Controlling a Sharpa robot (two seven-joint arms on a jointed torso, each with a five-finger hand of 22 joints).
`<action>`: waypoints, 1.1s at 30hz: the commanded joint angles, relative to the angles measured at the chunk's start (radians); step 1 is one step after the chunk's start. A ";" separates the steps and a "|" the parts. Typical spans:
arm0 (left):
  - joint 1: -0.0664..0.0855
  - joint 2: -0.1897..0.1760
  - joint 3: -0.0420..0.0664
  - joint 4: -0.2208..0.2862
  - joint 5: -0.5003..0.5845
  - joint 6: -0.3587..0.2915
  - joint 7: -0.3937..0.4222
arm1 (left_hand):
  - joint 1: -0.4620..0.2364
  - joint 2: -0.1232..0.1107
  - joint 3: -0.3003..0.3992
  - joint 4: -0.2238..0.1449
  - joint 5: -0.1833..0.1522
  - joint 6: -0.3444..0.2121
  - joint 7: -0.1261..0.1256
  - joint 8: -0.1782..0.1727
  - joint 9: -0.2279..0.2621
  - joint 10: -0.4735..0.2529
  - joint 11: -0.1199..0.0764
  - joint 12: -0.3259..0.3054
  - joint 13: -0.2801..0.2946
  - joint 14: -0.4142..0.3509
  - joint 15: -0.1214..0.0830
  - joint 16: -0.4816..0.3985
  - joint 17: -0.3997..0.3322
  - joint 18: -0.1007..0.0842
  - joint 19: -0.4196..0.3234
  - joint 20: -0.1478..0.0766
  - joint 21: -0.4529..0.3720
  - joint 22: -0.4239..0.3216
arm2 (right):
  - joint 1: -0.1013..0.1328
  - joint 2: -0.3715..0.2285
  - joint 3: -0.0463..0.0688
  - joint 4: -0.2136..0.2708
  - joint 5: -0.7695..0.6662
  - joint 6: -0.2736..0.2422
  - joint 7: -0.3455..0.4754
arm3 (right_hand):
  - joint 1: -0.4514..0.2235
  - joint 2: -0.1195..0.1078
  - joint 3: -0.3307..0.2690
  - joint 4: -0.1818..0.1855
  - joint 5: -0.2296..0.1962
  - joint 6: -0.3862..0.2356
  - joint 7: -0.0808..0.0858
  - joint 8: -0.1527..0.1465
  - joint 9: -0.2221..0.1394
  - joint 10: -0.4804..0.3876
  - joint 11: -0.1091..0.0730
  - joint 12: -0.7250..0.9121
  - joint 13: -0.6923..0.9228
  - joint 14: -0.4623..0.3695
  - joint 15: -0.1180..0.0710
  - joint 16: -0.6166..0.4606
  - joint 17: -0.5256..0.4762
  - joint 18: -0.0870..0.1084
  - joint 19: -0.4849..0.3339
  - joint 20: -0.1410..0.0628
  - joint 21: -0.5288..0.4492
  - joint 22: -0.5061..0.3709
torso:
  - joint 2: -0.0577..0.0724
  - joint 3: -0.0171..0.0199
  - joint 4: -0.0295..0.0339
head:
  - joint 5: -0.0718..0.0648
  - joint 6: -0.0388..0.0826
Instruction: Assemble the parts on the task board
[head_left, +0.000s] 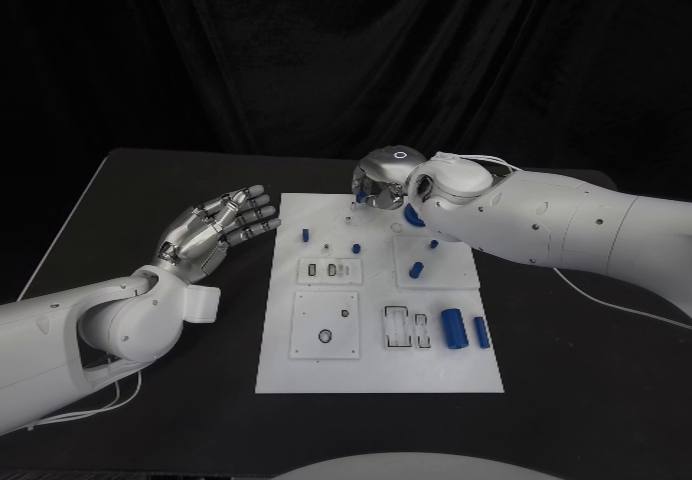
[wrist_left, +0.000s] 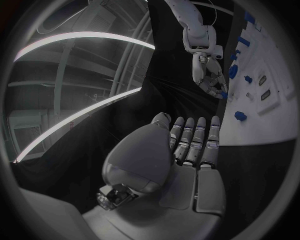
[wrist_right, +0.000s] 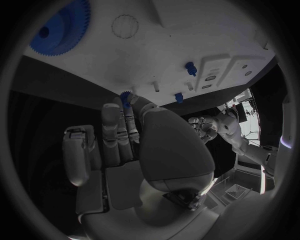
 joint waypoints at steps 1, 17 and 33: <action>0.002 0.002 0.001 0.001 0.004 0.015 0.134 | 0.011 -0.002 0.005 0.002 0.004 0.002 0.006 -0.002 0.000 -0.002 0.007 0.007 -0.001 0.000 0.004 0.006 0.001 -0.009 -0.006 -0.003 -0.003 -0.001 | -0.003 -0.003 0.001 0.007 -0.002 -0.045 -0.022 | 0.012 0.005 0.000 -0.004 0.005 0.006 0.002 0.006 0.068 0.008 0.001 -0.006 0.002 -0.006 0.001 -0.006 -0.001 -0.008 0.107 0.007 0.002 0.263 | -0.001 -0.0003 -0.0011 | 0.000 0.000; 0.002 0.003 0.000 -0.003 0.004 0.015 0.130 | 0.012 -0.003 0.007 0.002 0.004 0.001 0.008 -0.002 0.000 -0.003 0.008 0.007 -0.001 -0.001 0.005 0.007 0.001 -0.009 -0.006 -0.003 -0.004 -0.001 | -0.005 -0.007 0.001 0.030 -0.002 -0.043 -0.011 | 0.004 0.003 -0.003 0.001 -0.003 0.004 0.006 0.002 0.070 0.010 0.005 -0.010 0.002 -0.007 0.004 -0.007 -0.005 -0.008 0.107 0.010 0.002 0.263 | 0.000 -0.0004 0.0001 | 0.000 0.000; 0.002 0.007 0.000 -0.005 0.005 0.017 0.129 | 0.012 -0.004 0.012 0.002 0.003 0.000 0.009 -0.003 0.000 -0.003 0.010 0.007 -0.001 -0.001 0.006 0.008 0.001 -0.010 -0.006 -0.003 -0.004 -0.001 | -0.010 0.013 0.001 0.006 -0.002 0.010 -0.025 | -0.001 0.001 -0.002 0.007 -0.016 -0.017 0.007 -0.023 0.068 -0.007 0.013 -0.030 0.001 -0.017 0.010 -0.015 -0.022 -0.008 0.107 0.015 0.002 0.263 | -0.001 -0.0017 -0.0004 | -0.003 -0.007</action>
